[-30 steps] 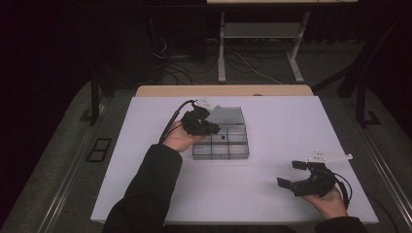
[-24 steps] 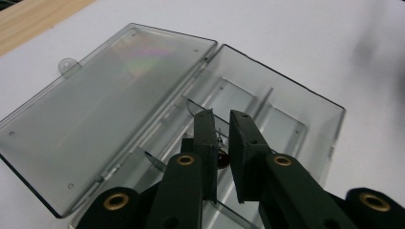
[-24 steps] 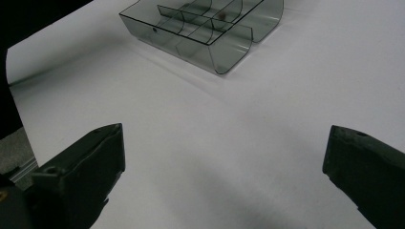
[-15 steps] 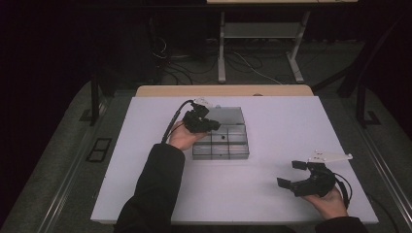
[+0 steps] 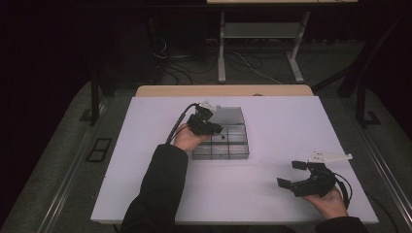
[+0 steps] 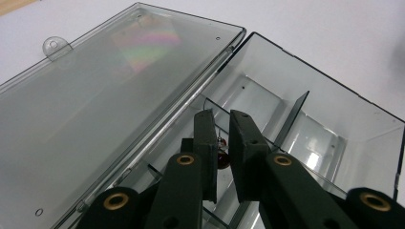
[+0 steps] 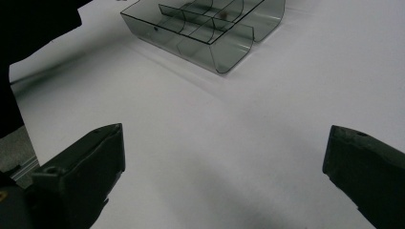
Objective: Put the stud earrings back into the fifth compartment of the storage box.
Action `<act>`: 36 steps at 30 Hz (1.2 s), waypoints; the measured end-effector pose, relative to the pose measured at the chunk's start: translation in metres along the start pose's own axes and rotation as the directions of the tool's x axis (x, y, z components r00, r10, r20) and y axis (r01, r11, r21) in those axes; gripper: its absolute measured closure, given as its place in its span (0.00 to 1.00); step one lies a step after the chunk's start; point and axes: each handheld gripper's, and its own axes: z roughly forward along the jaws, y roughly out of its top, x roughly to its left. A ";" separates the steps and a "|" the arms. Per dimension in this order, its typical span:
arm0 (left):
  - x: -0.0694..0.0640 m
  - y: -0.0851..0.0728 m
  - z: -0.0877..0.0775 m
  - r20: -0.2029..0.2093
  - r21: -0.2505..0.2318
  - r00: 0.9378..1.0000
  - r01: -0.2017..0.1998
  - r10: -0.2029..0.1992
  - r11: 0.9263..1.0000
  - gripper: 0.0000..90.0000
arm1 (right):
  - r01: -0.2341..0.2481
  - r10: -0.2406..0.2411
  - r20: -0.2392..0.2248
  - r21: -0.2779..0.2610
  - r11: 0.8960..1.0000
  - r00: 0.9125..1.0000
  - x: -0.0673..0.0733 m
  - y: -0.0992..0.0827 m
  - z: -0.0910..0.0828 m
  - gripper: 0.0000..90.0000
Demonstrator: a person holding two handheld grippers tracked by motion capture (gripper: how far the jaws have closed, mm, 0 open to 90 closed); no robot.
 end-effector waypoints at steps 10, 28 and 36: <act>0.002 -0.001 -0.002 0.029 -0.015 0.999 0.025 -0.025 1.000 0.80 | 0.003 -0.003 0.002 -0.004 1.000 1.000 -0.001 0.000 0.000 0.00; -0.004 -0.007 -0.052 0.072 -0.058 0.997 0.020 -0.015 0.998 0.40 | 0.000 0.000 0.005 -0.005 1.000 1.000 -0.001 0.000 0.000 0.00; -0.013 -0.015 -0.076 0.059 -0.064 0.998 0.001 0.003 0.998 0.27 | -0.003 0.003 0.009 -0.005 1.000 1.000 0.000 0.000 0.000 0.00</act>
